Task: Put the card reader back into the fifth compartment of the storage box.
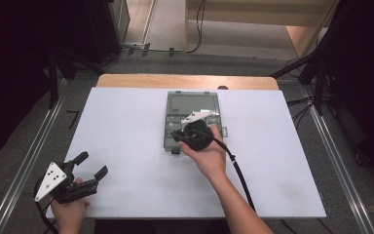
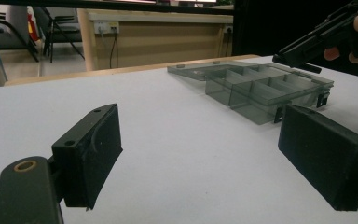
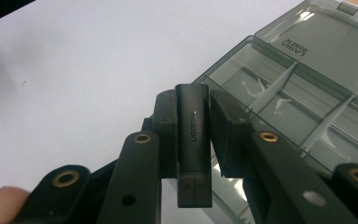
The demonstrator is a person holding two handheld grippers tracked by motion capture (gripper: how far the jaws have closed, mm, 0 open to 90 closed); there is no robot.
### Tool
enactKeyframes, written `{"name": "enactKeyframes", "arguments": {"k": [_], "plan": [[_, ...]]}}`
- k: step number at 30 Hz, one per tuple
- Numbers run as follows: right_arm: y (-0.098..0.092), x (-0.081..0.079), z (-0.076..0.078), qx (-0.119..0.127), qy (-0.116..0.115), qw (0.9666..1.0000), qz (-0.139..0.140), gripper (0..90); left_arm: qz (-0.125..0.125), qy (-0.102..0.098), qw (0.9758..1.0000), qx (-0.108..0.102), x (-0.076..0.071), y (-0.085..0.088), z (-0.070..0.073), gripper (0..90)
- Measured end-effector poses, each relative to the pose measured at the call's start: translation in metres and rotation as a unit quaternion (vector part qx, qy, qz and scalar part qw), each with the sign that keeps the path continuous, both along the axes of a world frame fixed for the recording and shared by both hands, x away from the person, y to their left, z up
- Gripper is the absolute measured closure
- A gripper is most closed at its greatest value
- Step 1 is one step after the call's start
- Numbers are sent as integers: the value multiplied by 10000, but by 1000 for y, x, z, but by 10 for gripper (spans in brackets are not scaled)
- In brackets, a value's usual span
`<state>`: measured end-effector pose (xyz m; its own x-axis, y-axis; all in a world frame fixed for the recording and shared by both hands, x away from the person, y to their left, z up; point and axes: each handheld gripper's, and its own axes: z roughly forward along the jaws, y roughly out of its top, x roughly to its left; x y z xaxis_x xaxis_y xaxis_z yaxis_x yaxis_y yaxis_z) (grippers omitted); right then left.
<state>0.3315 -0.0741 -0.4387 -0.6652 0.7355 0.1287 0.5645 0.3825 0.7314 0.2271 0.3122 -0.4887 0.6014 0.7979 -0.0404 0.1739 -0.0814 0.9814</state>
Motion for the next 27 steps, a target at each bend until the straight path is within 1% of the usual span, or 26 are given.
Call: {"name": "enactKeyframes", "arguments": {"k": [3, 4, 6, 7, 9, 10, 14, 16, 17, 19, 20, 21, 22, 23, 27], "plan": [[2, 4, -2, -18, -4, 10000, 32, 712, 5, 3, 10000, 1, 0, 0, 0, 139], [3, 5, -3, -19, 28, 10000, 15, 712, 3, 1, 10000, 5, 0, 0, 0, 139], [5, 9, -4, -38, -8, 10000, 11, 712, 4, 1, 10000, -3, 0, 0, 0, 139], [5, 10, -4, -44, 31, 10000, -6, 711, 2, 3, 10000, -9, 0, 0, 0, 139], [7, 13, -4, -30, 13, 10000, 8, 712, 4, 5, 10000, -13, 0, 0, 0, 139], [7, 15, -4, -24, 39, 10000, 0, 711, 1, 7, 10000, -10, 0, 0, 0, 139], [10, 20, -5, 77, 91, 9999, -46, 711, -9, 11, 10000, -8, 1, 0, 0, 139], [11, 22, -5, 177, 26, 9998, -10, 703, -8, 22, 10000, -8, 1, 0, 0, 139], [12, 21, -5, 270, -92, 9996, 10, 601, -7, 21, 10000, -10, 1, 0, 0, 139], [12, 22, -4, 371, -206, 9989, -190, 309, -7, 15, 10000, -5, 1, 0, 0, 139], [12, 22, -3, 440, -213, 9984, -273, 176, -8, 14, 10000, -6, 1, 0, 0, 139], [10, 22, -3, 525, -196, 9980, -298, 84, -10, 17, 10000, -3, 1, 0, 0, 139], [9, 21, -3, 563, -180, 9979, -259, 24, -11, 19, 10000, 1, 1, 0, 0, 139], [8, 20, -3, 583, -192, 9979, -197, 0, -13, 18, 10000, 7, 1, 0, 0, 139], [1, 14, -1, 682, -260, 9973, -63, 0, 3, 29, 10000, 1, 1, 0, 0, 139]]}}
